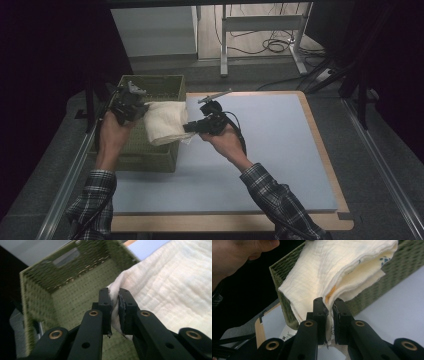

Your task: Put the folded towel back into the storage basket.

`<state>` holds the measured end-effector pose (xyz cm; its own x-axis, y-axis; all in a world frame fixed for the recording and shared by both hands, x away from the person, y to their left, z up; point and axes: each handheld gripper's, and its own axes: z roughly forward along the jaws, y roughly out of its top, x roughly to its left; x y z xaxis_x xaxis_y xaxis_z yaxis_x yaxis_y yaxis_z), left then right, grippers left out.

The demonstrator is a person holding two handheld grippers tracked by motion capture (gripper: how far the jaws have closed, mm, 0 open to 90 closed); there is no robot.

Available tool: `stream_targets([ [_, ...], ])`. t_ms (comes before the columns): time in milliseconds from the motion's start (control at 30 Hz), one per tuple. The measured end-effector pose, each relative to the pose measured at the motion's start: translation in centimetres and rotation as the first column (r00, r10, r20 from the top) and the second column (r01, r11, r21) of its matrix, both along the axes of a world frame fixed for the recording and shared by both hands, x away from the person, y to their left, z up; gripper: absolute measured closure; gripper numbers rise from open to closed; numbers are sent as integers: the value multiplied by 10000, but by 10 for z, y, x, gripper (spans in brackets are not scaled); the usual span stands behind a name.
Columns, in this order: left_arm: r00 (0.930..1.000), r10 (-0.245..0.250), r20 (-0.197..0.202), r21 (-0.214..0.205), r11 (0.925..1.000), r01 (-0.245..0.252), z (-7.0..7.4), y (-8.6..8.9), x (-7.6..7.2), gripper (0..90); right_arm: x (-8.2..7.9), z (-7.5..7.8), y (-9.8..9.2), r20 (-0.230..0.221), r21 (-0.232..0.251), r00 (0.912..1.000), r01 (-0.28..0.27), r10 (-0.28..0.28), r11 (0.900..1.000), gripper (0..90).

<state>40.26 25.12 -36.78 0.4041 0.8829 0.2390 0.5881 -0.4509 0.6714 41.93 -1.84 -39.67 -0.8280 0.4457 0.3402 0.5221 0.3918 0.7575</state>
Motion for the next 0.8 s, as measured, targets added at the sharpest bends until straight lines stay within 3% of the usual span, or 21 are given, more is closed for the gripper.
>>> stream_targets([
  [400, 9965, 841, 25, 253, 9961, -841, -10, 40, -3, 817, -1, -17, 62, -180, -297, 9998, 76, -81, 9995, 817],
  [800, 9916, 1288, -128, 329, 9912, -1283, -28, 67, -7, 812, -5, -38, 112, -461, -754, 9989, 38, -73, 9971, 812],
])
